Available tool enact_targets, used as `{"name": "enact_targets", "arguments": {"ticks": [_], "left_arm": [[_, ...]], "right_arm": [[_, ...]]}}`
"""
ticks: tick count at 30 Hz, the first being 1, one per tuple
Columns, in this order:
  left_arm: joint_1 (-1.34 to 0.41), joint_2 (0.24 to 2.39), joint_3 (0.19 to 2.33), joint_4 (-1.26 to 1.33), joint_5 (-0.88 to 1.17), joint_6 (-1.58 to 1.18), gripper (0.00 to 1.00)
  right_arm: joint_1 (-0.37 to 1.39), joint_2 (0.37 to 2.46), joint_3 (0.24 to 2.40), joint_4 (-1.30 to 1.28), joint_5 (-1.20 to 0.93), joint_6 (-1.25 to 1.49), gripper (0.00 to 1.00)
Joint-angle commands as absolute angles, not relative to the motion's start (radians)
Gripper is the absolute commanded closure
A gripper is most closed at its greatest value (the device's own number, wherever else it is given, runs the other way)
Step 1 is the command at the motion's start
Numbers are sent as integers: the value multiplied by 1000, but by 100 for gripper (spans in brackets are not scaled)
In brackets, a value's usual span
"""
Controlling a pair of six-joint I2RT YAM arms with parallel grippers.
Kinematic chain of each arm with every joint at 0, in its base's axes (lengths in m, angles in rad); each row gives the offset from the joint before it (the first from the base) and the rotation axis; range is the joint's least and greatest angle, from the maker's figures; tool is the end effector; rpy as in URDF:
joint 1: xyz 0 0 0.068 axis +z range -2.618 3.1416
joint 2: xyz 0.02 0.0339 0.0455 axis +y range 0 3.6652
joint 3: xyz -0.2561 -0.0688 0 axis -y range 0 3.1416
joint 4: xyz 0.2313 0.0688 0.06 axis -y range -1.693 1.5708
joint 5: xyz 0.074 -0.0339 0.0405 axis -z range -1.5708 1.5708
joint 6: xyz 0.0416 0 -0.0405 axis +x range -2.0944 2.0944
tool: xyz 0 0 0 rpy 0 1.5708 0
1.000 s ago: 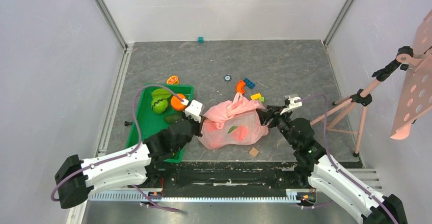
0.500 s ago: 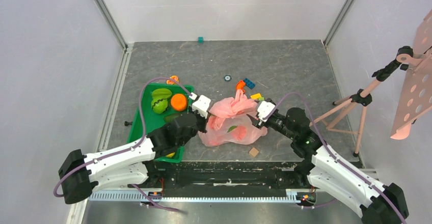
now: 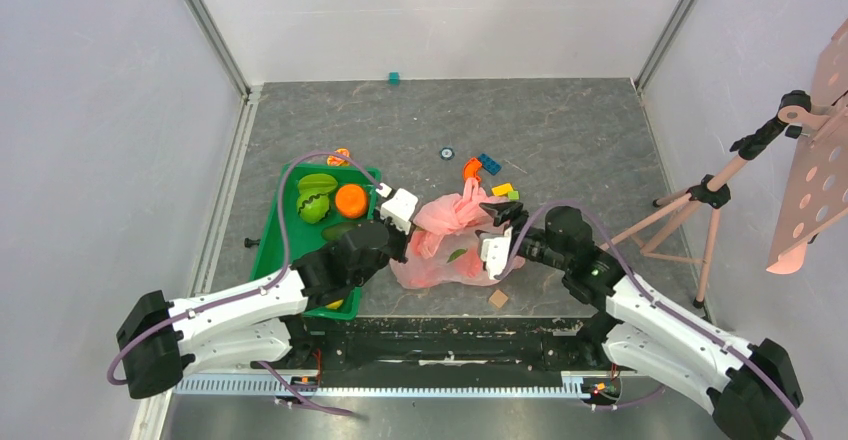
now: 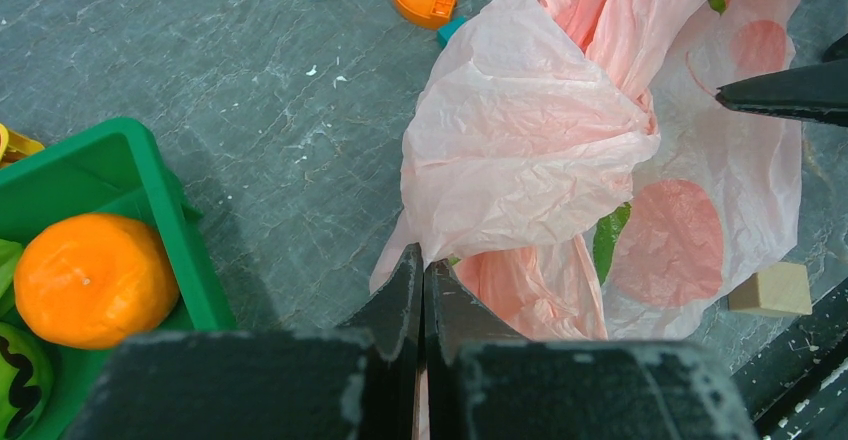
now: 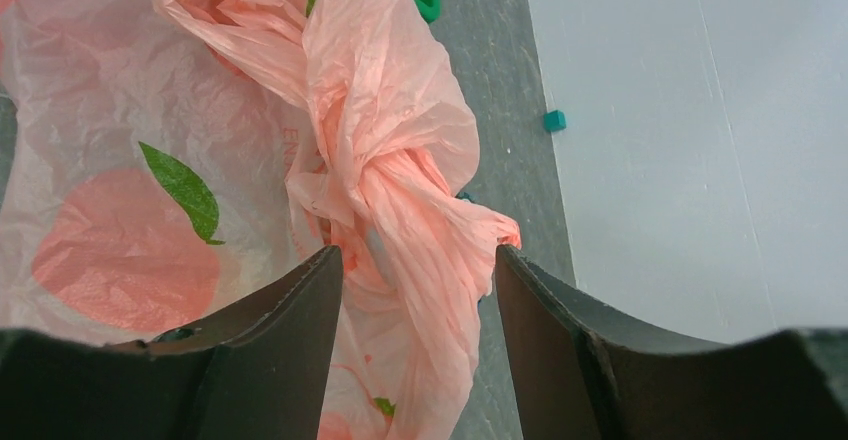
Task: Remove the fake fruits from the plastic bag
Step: Untie the plastic bag at the center of the board.
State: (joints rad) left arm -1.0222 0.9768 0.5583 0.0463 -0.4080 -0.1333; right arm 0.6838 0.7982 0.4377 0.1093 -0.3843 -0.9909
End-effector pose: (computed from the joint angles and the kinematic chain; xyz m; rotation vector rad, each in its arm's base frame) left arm 0.1272 -0.1765 0.2458 0.5777 1.8412 -0.3817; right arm 0.1358 0.1308 0.2435 -1.5064 0.9948 0.1314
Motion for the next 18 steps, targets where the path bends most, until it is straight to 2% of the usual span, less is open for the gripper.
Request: {"name": "enact_targets", "arguments": {"ticks": [1, 8, 15, 18], "left_arm": [[-1019, 982, 597, 74, -394, -92, 98], [-1019, 974, 596, 70, -396, -88, 98], [-1019, 963, 590, 66, -400, -92, 98], [-1018, 959, 589, 62, -402, -95, 98]], "right_arm": [[714, 854, 513, 85, -341, -1135, 40], [748, 931, 546, 81, -262, -1183, 41], [752, 973, 570, 80, -164, -1157, 55], [752, 981, 565, 100, -109, -1130, 67]]}}
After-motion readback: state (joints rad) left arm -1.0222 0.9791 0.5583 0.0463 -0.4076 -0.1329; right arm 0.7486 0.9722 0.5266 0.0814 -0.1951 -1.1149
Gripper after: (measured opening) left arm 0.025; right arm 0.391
